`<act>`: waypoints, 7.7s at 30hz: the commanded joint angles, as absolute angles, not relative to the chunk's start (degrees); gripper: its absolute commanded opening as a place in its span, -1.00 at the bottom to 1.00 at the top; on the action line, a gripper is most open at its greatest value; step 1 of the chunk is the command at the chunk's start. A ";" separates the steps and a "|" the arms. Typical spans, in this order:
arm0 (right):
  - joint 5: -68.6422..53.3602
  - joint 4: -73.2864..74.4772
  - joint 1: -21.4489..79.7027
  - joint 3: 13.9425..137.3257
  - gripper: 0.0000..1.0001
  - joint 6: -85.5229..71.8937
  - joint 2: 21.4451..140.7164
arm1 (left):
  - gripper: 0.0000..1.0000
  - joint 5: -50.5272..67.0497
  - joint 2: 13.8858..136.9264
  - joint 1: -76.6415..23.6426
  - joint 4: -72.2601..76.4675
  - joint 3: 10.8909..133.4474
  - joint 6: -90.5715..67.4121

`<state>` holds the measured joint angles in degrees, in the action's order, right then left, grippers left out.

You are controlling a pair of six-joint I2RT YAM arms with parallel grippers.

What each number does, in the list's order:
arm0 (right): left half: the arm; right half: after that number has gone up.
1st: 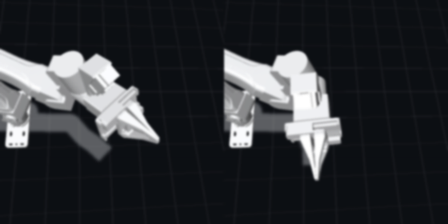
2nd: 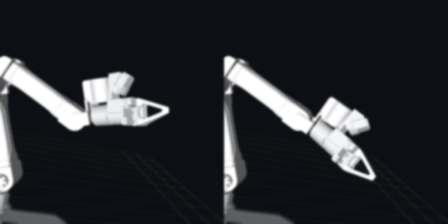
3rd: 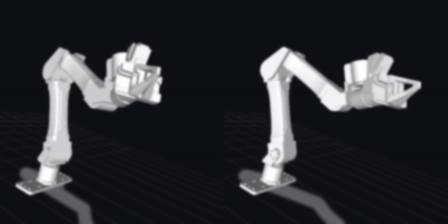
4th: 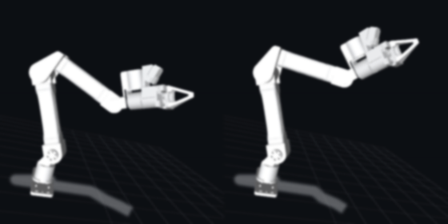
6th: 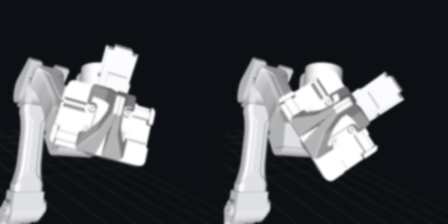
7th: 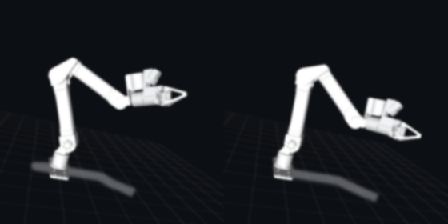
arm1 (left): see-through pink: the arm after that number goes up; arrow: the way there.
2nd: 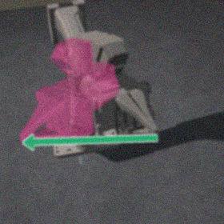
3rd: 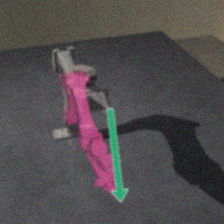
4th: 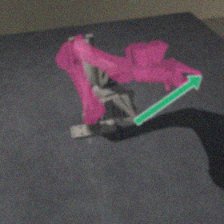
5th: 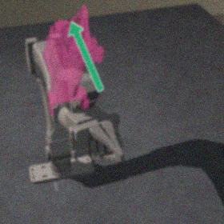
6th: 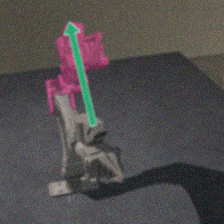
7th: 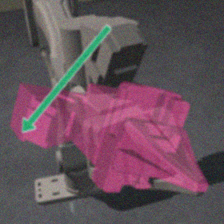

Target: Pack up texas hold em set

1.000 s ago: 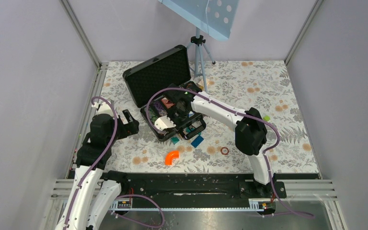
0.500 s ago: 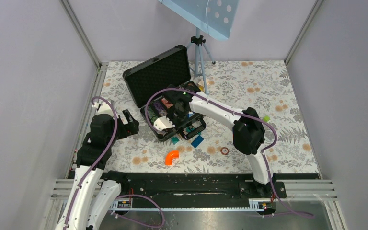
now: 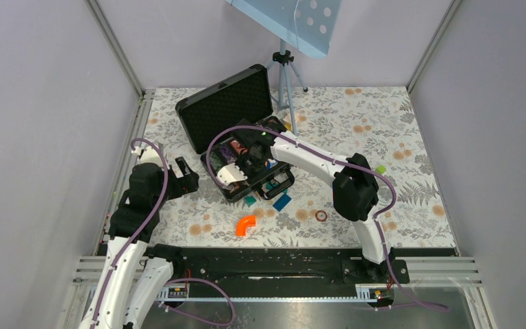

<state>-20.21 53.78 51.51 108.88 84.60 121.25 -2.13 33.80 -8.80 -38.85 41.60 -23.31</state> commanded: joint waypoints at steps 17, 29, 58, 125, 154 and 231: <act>-20.98 53.02 52.27 103.73 -1.00 82.86 115.90 | 0.79 -1.93 33.73 -8.52 -35.43 41.49 -22.30; -20.58 50.24 52.30 101.96 -1.00 82.18 115.89 | 0.79 -1.76 33.92 -8.52 -35.37 41.48 -22.32; -20.05 49.06 52.48 98.48 -1.00 81.35 113.40 | 0.79 -1.10 34.01 -8.53 -35.12 41.37 -22.24; -18.40 46.72 52.55 102.04 -1.00 80.51 117.52 | 0.80 -1.01 34.16 -8.58 -35.07 41.33 -22.15; -14.39 35.53 52.82 97.97 -1.00 80.27 117.02 | 0.80 -0.97 34.26 -8.52 -35.07 41.31 -22.06; -12.29 21.80 52.82 88.25 -1.00 77.48 113.77 | 0.80 -0.44 34.37 -8.56 -34.87 41.13 -21.97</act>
